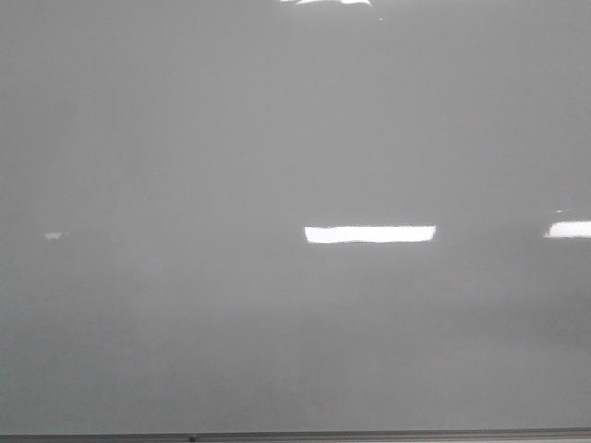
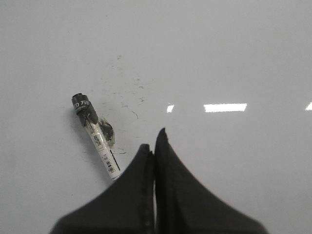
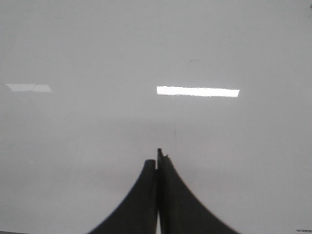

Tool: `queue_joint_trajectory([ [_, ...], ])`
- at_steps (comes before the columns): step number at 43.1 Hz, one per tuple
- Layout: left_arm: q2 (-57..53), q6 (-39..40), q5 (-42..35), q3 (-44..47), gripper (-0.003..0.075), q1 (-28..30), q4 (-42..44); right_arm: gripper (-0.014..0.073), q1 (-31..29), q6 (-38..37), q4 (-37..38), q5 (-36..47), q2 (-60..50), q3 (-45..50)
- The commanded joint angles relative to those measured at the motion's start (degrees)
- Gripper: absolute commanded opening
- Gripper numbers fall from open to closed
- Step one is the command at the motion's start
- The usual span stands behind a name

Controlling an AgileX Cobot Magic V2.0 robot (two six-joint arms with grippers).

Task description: Write number 6 on whiteboard

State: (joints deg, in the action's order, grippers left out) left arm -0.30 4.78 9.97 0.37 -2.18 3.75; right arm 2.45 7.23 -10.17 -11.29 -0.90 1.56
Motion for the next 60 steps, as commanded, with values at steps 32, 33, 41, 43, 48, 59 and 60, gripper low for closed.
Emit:
queue_joint_trajectory([
  [32,-0.9,0.5,-5.1,0.4,-0.002,-0.4,-0.3,-0.006,0.1,0.3,0.6,4.7,-0.8,-0.9],
  [33,-0.9,0.5,-5.1,0.4,-0.002,-0.4,-0.3,-0.006,0.1,0.3,0.6,4.7,-0.8,-0.9],
  [41,-0.9,0.5,-5.1,0.4,-0.002,-0.4,-0.3,-0.006,0.1,0.3,0.6,4.7,-0.8,-0.9],
  [43,-0.9,0.5,-5.1,0.4,-0.002,-0.4,-0.3,-0.006,0.1,0.3,0.6,4.7,-0.8,-0.9],
  [48,-0.9,0.5,-6.1,0.4,-0.002,-0.4,-0.2,-0.006,0.1,0.3,0.6,4.7,-0.8,-0.9],
  [59,-0.9,0.5,-13.2,-0.3,-0.002,-0.4,-0.5,-0.006,0.1,0.3,0.1,7.3,-0.8,-2.3],
  [60,-0.9,0.5,-14.3,-1.0,-0.002,-0.4,-0.6,-0.006,0.1,0.2,-0.4,7.1,-0.8,-3.1],
])
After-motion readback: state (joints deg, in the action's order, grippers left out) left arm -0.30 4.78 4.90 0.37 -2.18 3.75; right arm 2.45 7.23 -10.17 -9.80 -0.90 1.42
